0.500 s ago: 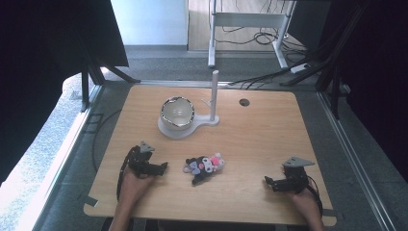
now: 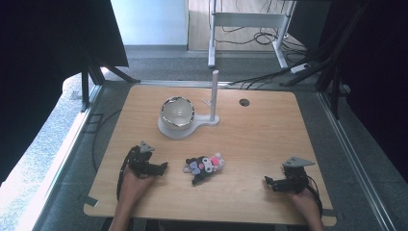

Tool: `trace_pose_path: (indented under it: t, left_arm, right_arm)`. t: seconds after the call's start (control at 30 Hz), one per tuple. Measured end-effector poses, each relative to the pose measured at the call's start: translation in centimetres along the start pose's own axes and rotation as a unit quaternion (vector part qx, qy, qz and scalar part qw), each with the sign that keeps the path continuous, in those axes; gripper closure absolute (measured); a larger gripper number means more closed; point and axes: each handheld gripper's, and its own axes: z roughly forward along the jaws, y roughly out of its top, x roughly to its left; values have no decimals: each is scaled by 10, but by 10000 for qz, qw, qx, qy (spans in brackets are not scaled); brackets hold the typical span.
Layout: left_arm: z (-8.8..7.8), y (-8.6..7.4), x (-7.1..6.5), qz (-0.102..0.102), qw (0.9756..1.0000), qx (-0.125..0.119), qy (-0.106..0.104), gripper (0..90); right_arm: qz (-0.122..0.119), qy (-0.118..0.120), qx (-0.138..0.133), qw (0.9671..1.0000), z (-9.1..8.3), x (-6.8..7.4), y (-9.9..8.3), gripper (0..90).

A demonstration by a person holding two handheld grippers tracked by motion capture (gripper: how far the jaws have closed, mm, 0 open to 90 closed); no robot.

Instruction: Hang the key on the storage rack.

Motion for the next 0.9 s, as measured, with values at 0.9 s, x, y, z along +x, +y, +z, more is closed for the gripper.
trace_pose_path:
  t: [0.9]
  left_arm:
    - [0, 0, 0, -1, 10000, 0, 3, 0]
  right_arm:
    - [-468, 119, 219, 9986, -6, 7, 13, 66]
